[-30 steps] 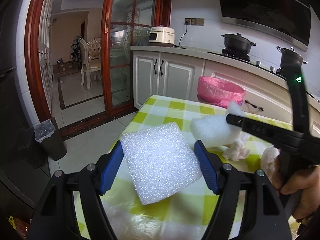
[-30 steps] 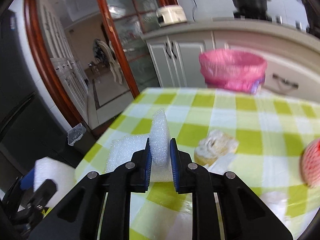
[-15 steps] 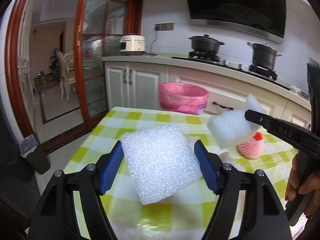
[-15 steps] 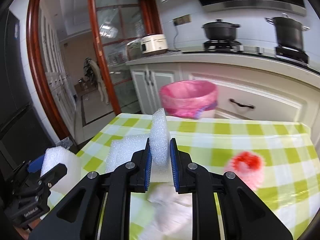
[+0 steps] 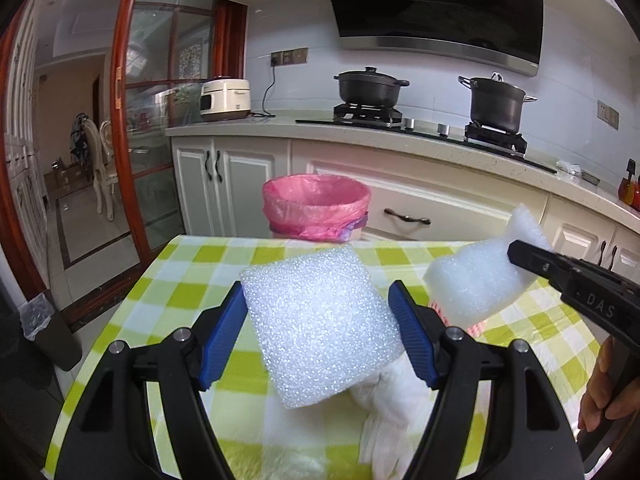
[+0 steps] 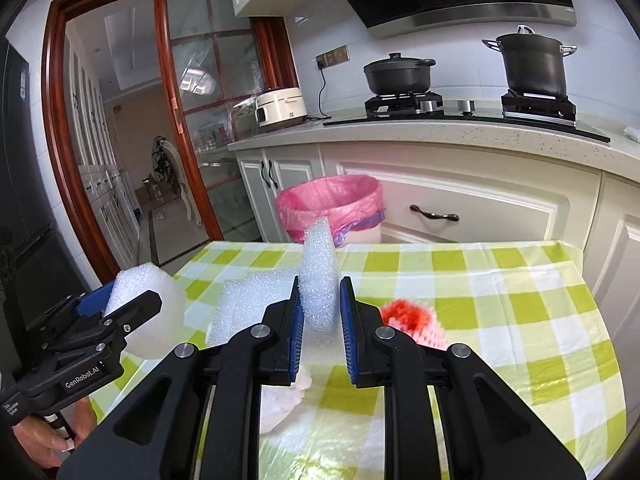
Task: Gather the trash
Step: 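Carry both foam pieces to the pink bin and open both tools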
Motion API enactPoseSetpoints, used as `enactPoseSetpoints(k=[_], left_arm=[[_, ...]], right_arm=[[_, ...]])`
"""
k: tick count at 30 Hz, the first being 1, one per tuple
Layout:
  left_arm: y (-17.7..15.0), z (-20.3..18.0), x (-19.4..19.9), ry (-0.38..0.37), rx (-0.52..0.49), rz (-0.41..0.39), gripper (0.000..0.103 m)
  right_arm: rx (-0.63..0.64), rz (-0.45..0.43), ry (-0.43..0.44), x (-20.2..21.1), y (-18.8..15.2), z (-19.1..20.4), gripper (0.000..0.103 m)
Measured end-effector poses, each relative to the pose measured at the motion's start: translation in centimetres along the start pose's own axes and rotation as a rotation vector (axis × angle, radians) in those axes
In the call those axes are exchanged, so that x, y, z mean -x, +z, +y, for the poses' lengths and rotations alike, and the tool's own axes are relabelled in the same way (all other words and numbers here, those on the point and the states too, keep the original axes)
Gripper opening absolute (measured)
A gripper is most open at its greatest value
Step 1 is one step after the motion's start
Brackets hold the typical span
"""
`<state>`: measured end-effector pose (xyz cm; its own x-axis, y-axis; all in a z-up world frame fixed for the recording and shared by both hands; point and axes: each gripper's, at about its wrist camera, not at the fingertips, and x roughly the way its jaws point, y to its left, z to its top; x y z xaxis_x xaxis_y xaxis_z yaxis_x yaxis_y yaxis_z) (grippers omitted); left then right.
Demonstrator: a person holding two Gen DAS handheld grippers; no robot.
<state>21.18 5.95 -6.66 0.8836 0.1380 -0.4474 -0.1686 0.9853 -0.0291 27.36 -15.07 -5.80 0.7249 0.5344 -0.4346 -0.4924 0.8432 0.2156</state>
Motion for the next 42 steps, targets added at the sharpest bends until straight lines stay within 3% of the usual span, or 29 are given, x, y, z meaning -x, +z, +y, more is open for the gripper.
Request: enactPoseSetpoints(k=[13, 26, 38, 42], left_arm=[[9.3, 2.1, -8.3, -0.038, -0.006, -0.03, 0.07], [19.2, 5.2, -23.2, -0.045, 0.028, -0.001, 0.07], [21.9, 6.6, -37.0, -0.027, 0.0, 0.018, 0.073], [22.2, 6.8, -40.4, 0.002, -0.008, 0.017, 0.074]], right_arm=[[0.021, -0.016, 0.002, -8.5, 7.8, -1.1, 0.018], [0.087, 0.024, -0.031, -22.3, 15.8, -2.8, 0.018], [0.078, 0.036, -0.004, -37.0, 18.3, -6.2, 0.02], [0.073, 0.028, 0.011, -39.7, 18.7, -7.8, 0.023]])
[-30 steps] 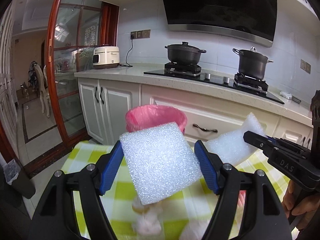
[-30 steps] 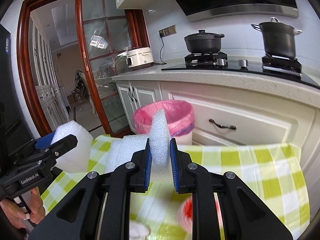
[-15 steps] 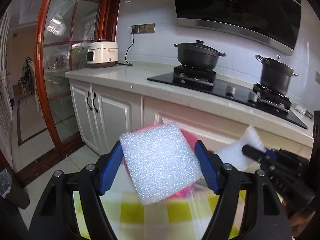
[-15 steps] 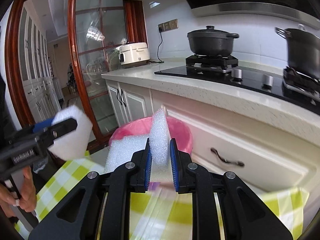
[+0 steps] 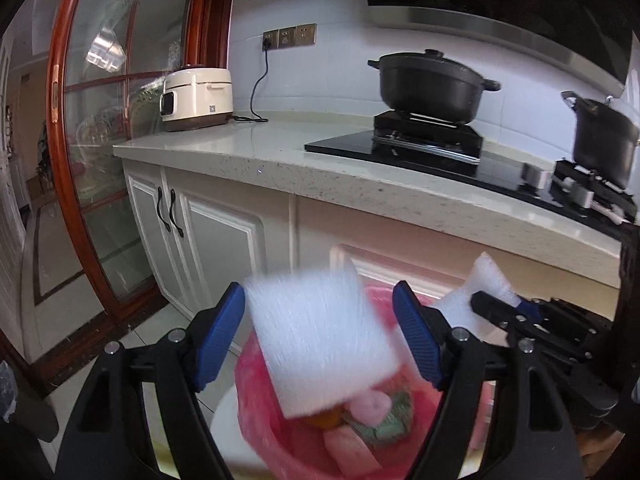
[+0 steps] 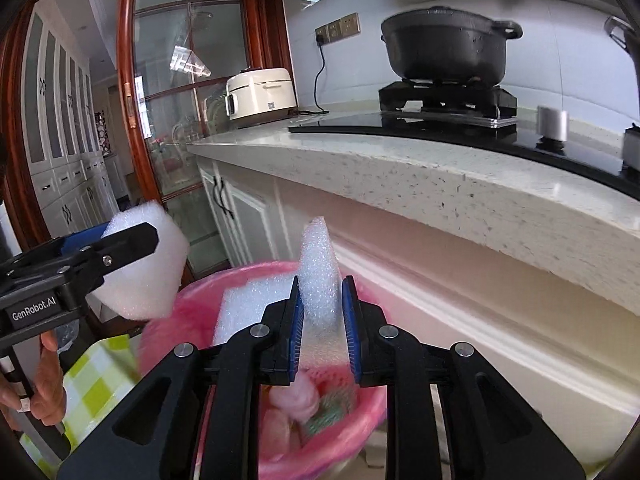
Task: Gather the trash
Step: 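Carry both foam pieces to the pink bin and open both tools, then move both tools back over the table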
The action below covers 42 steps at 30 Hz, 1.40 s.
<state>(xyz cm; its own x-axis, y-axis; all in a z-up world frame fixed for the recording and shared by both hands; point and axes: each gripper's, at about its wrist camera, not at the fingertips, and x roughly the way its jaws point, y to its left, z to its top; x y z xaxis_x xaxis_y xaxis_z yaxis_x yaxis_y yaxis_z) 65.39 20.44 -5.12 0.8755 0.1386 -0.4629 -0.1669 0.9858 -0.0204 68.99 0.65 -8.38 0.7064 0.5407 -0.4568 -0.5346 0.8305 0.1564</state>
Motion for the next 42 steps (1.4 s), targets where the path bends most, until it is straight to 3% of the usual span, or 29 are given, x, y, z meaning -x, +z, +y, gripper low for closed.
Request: enactPoseSetpoints(k=[5, 6, 8, 19, 26, 32, 38, 42], left_arm=[[-0.1, 0.3, 0.8, 0.018, 0.007, -0.031, 0.075], [-0.3, 0.5, 1.4, 0.018, 0.02, -0.032, 0.075], [-0.6, 0.7, 3.2, 0.023, 0.037, -0.033, 0.075], [-4.9, 1.7, 20.1, 0.024, 0.041, -0.073, 0.085], [-10.5, 1.9, 30.9, 0.053, 0.036, -0.079, 0.096], [-16.7, 2.5, 36.5, 0.085, 0.051, -0.039, 0.098], [-22.5, 2.7, 40.8, 0.114, 0.054, -0.036, 0.098], [-24.7, 3.3, 42.0, 0.129, 0.047, -0.037, 0.098]], right_arm=[[-0.01, -0.038, 0.008, 2.4, -0.3, -1.4, 0.033], [-0.003, -0.043, 0.009, 3.2, -0.5, -1.3, 0.043], [0.032, -0.053, -0.012, 5.4, -0.7, -0.8, 0.051], [0.005, -0.137, 0.029, 23.8, -3.3, 3.7, 0.051], [0.004, -0.139, 0.052, 31.3, -6.9, 8.4, 0.052], [-0.068, -0.088, 0.097, 34.1, -12.5, 11.8, 0.053], [-0.111, 0.011, 0.124, 33.7, -17.7, 14.8, 0.053], [-0.091, 0.073, 0.135, 32.8, -20.4, 17.3, 0.053]])
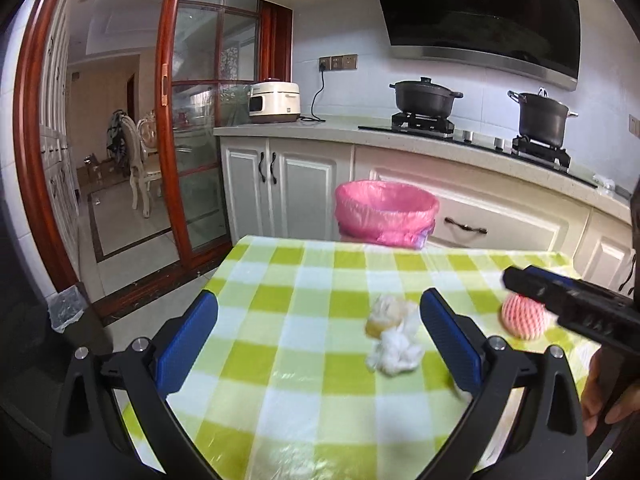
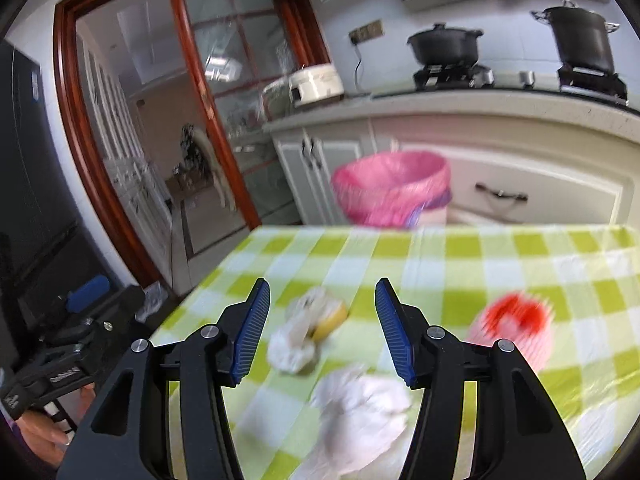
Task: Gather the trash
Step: 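Move both tools back over the table, then grasp the white tissue with the right tool while the left tool grasps the bread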
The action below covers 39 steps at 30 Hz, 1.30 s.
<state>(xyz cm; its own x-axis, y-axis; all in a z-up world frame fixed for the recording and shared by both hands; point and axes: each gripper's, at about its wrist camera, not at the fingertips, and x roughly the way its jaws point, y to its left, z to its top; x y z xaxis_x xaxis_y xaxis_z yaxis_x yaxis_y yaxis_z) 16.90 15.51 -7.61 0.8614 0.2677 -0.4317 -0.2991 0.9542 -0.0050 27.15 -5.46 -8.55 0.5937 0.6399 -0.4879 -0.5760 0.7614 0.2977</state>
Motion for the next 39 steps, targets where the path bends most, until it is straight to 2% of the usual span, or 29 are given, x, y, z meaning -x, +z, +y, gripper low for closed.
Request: enactPoseSetpoints(k=[6, 14, 26, 28, 34, 39], left_arm=[[-2.2, 2.1, 0.2, -0.003, 0.034, 0.03, 0.098], [-2.5, 4.7, -0.5, 0.017, 0.073, 0.052, 0.098], [-3.0, 5.3, -1.9, 0.021, 0.077, 0.085, 0.098], [-3.0, 5.3, -1.9, 0.02, 0.081, 0.086, 0.098], [-2.7, 4.9, -2.0, 0.033, 0.068, 0.091, 0.098], [-2.4, 4.3, -3.0, 0.036, 0.086, 0.114, 0.098]], right_arm=[[0.019, 0.065, 0.002, -2.7, -2.5, 2.6, 0.053], [0.051, 0.186, -0.01, -7.5, -4.4, 4.6, 0.053], [0.099, 0.252, -0.099, -11.9, -4.0, 5.0, 0.053], [0.138, 0.277, -0.131, -12.8, -4.2, 5.3, 0.051], [0.138, 0.285, -0.148, -12.9, -4.2, 4.7, 0.026], [0.054, 0.186, -0.064, -9.0, -3.0, 2.6, 0.023]])
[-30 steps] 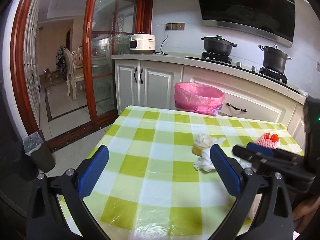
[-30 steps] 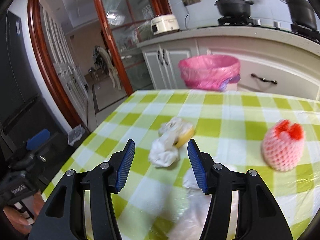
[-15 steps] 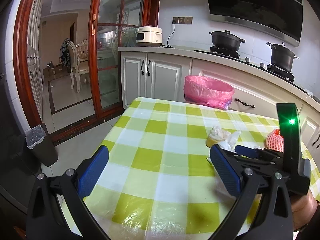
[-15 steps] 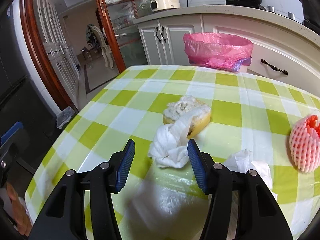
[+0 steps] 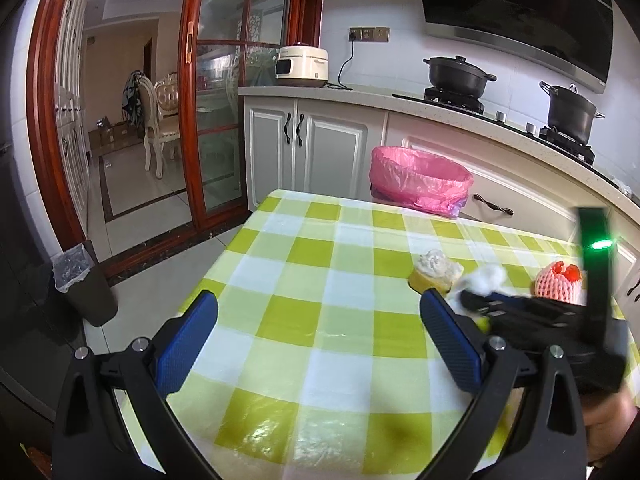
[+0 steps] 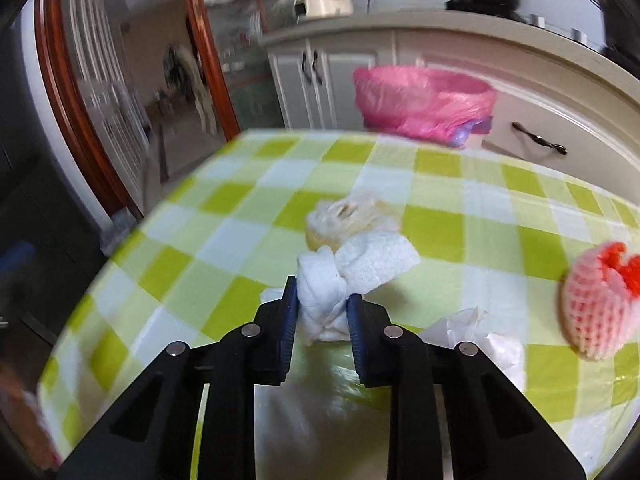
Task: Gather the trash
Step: 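Grasp the white tissue with the right tool while the left tool grasps the bread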
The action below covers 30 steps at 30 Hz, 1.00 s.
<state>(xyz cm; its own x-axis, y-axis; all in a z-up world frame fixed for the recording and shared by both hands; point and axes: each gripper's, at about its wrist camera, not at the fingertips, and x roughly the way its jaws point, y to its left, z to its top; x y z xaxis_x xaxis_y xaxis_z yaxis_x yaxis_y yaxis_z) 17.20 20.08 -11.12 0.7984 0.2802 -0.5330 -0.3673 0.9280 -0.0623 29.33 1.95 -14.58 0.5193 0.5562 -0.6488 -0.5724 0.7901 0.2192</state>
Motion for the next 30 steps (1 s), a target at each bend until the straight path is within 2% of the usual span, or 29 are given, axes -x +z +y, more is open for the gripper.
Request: enactPoseSetpoints(k=[6, 11, 15, 20, 26, 28, 30], left_arm=[[0.3, -3.0, -3.5, -0.021, -0.003, 0.068, 0.098], [1.0, -6.7, -7.6, -0.064, -0.025, 0.122, 0.097], [1.3, -9.6, -10.9, -0.088, -0.083, 0.162, 0.097], [1.0, -12.5, -15.3, -0.113, -0.149, 0.247, 0.09], [0.8, -14.3, -17.8, -0.123, -0.222, 0.294, 0.088], [0.7, -14.8, -18.4, -0.135, -0.239, 0.309, 0.084], [0.5, -15.0, -18.7, -0.141, -0.238, 0.327, 0.074]], right_arm=[[-0.023, -0.141, 0.099, 6.2, 0.5, -3.4, 0.023], [-0.025, -0.213, 0.084, 9.9, -0.1, -6.4, 0.024], [-0.053, -0.229, 0.056, 11.3, -0.7, -8.8, 0.024], [-0.105, -0.236, 0.035, 12.2, -1.7, -11.5, 0.024], [-0.142, -0.228, 0.029, 12.1, -2.6, -13.3, 0.024], [-0.149, -0.224, 0.029, 12.0, -2.7, -13.6, 0.024], [-0.152, -0.221, 0.029, 11.9, -2.8, -13.6, 0.024]])
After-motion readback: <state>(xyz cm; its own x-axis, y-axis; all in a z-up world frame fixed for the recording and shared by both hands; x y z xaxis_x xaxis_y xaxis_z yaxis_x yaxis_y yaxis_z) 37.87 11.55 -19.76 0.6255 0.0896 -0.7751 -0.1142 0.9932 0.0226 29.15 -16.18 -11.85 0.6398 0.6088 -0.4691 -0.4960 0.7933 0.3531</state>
